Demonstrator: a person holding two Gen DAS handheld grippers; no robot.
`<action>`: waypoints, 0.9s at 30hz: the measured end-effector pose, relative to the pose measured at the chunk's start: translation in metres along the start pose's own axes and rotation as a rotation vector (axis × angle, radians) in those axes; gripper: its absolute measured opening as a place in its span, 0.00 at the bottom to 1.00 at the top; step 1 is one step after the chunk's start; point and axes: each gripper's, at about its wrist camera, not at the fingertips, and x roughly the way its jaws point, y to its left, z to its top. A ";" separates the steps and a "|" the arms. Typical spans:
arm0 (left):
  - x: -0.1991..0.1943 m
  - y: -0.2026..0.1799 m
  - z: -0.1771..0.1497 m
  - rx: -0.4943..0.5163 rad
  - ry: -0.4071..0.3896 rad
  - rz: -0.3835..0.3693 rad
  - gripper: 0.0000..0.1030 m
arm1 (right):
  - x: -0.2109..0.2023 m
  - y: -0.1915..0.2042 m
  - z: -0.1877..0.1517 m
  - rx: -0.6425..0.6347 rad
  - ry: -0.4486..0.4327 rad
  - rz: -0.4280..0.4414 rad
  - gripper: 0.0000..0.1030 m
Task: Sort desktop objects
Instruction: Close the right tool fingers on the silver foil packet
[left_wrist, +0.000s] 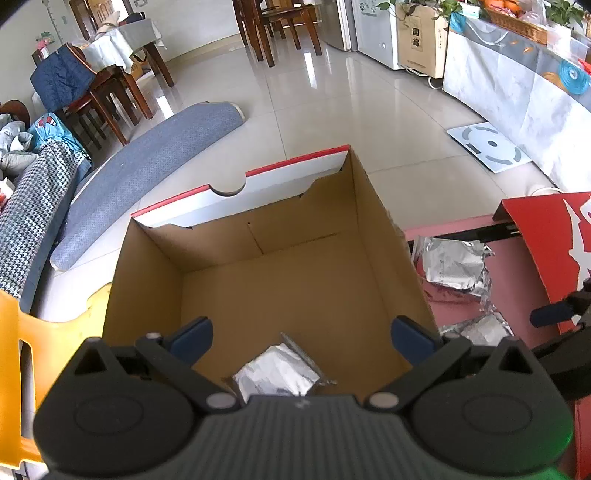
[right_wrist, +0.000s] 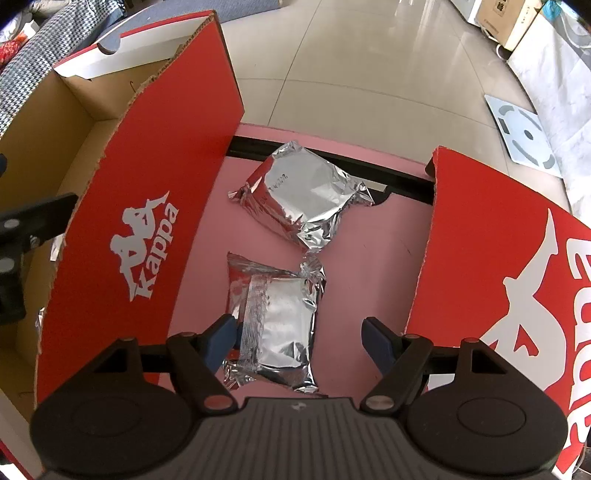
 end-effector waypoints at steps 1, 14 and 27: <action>0.000 0.000 -0.001 0.001 0.000 0.001 1.00 | 0.000 0.000 0.000 0.000 0.001 0.001 0.72; -0.002 -0.002 -0.008 0.012 0.004 -0.001 1.00 | -0.002 0.000 -0.006 -0.012 0.008 -0.002 0.72; -0.003 0.002 -0.007 -0.005 -0.001 0.000 1.00 | -0.015 -0.005 -0.002 0.007 -0.032 0.083 0.73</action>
